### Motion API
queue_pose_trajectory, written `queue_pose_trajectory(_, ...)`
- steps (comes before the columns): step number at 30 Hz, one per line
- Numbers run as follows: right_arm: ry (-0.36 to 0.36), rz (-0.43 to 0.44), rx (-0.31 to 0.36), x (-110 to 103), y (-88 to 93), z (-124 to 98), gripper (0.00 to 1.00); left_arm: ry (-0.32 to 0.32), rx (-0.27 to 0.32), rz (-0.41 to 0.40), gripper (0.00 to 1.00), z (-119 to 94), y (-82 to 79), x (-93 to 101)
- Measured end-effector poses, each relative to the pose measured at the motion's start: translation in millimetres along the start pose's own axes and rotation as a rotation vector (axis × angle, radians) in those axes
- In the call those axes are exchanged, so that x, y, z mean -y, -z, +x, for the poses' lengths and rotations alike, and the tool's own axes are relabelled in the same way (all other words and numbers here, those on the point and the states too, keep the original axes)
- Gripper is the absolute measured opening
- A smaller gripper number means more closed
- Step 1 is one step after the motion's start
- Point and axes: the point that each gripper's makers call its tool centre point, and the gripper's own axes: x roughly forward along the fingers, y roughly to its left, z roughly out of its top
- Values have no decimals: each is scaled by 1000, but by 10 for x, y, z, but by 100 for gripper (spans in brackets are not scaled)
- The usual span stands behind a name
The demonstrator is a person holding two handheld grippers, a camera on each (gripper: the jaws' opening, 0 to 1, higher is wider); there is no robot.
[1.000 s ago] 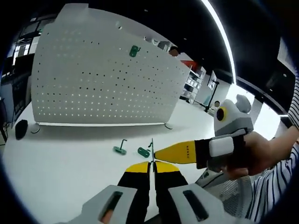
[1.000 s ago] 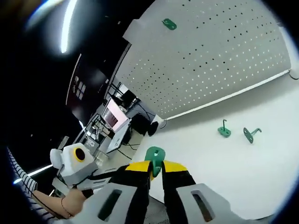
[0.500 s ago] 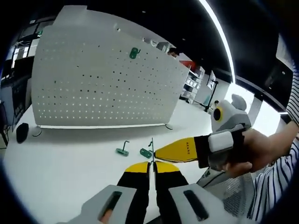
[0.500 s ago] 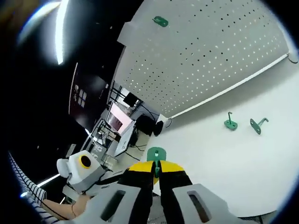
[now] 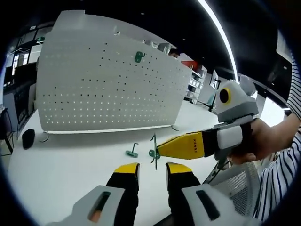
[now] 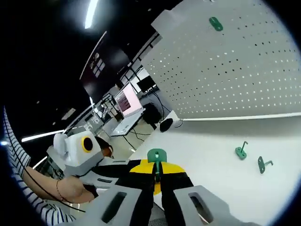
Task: Insert the hook assembly into the mounting plate slot until the hook locks in place.
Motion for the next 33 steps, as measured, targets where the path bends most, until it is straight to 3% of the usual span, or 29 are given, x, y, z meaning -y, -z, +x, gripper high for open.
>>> queue_pose_trajectory(3,6,-47,-2,-40,-4,27,0,-7,-4,-2,41,-27,21,-30)
queue_pose_trajectory(10,22,-160,-15,-70,6,81,0,15,6,-43,56,-97,71,-19)
queue_pose_trajectory(13,67,-322,-33,-53,0,86,0,19,11,-61,65,-142,123,-27)
queue_pose_trajectory(16,68,-400,-35,-106,1,106,0,17,3,-65,68,-171,130,-36)
queue_pose_trajectory(18,63,-401,-21,-140,-15,120,0,27,35,-65,74,-159,38,-5)
queue_pose_trajectory(22,74,-406,2,-122,-78,147,0,30,15,-18,77,-162,56,24)
queue_pose_trajectory(27,97,-410,33,-78,-166,165,0,-1,23,-29,90,-215,56,-12)
queue_pose_trajectory(33,163,-416,96,6,-336,165,0,-12,49,-44,96,-238,16,-45)
